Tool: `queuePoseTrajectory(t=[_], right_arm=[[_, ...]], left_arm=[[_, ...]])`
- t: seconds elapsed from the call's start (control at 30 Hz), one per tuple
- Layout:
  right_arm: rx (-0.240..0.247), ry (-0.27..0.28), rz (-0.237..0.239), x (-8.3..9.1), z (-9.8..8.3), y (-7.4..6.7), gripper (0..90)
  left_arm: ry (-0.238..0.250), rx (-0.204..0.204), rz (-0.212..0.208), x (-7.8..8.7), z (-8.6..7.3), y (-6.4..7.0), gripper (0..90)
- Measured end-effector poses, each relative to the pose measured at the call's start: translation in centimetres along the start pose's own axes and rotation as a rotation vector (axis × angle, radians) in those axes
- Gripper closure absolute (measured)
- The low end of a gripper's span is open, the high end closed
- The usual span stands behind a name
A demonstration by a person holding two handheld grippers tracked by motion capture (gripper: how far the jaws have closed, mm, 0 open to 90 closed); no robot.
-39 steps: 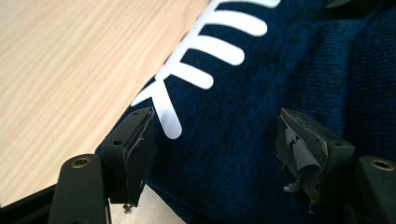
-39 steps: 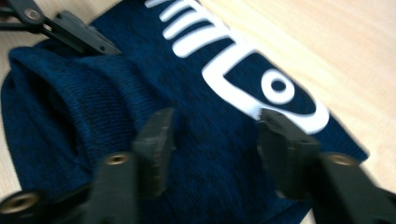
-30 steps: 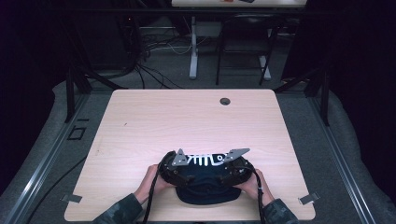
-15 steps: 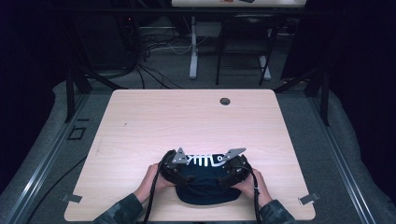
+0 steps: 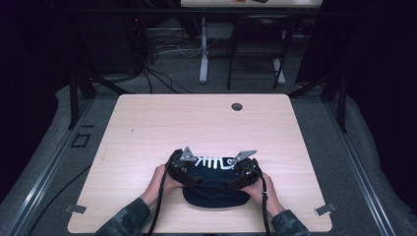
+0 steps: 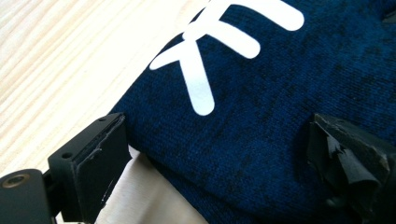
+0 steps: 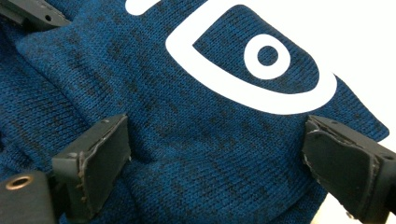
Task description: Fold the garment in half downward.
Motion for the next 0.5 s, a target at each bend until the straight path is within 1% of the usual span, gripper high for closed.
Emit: queuePoseTrajectory(t=[0.13, 0.2, 0.3, 0.37, 0.43, 0.47, 0.5], right_arm=[[0.003, 0.004, -0.006, -0.19, 0.3, 0.4, 7.8], [-0.001, -0.003, -0.014, -0.34, 0.58, 0.66, 7.2], [0.0, 0.002, -0.02, -0.42, 0.69, 0.73, 5.4], [-0.001, 0.003, -0.026, -0.41, 0.68, 0.76, 2.4], [0.0, 0.019, -0.027, -0.39, 0.7, 0.86, 0.2], [0.001, 0.02, -0.021, -0.22, 0.68, 0.94, 0.0], [0.001, 0.045, -0.019, 0.0, 0.72, 0.94, 0.0]], left_arm=[[0.001, 0.005, 0.013, -0.18, 0.09, -0.43, 6.1], [0.0, 0.016, 0.019, -0.25, 0.14, -0.67, 5.8], [0.001, 0.015, 0.024, -0.22, 0.16, -0.67, 4.4], [0.023, 0.018, 0.021, -0.05, 0.24, -0.8, 2.6], [0.031, 0.033, 0.016, 0.12, 0.27, -0.97, 0.5], [0.045, 0.046, 0.014, 0.33, 0.3, -1.03, 0.4], [0.057, 0.05, 0.012, 0.67, 0.34, -1.13, 0.3]])
Point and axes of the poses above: each handheld gripper's, and its own axes: x roughly backward along the jaws, z roughly out of its top, y roughly to its right, the point moved 4 cm from there along -x, roughly forward along the jaws, and after that the axes turned 11 degrees about z, right-handed, at the moved point
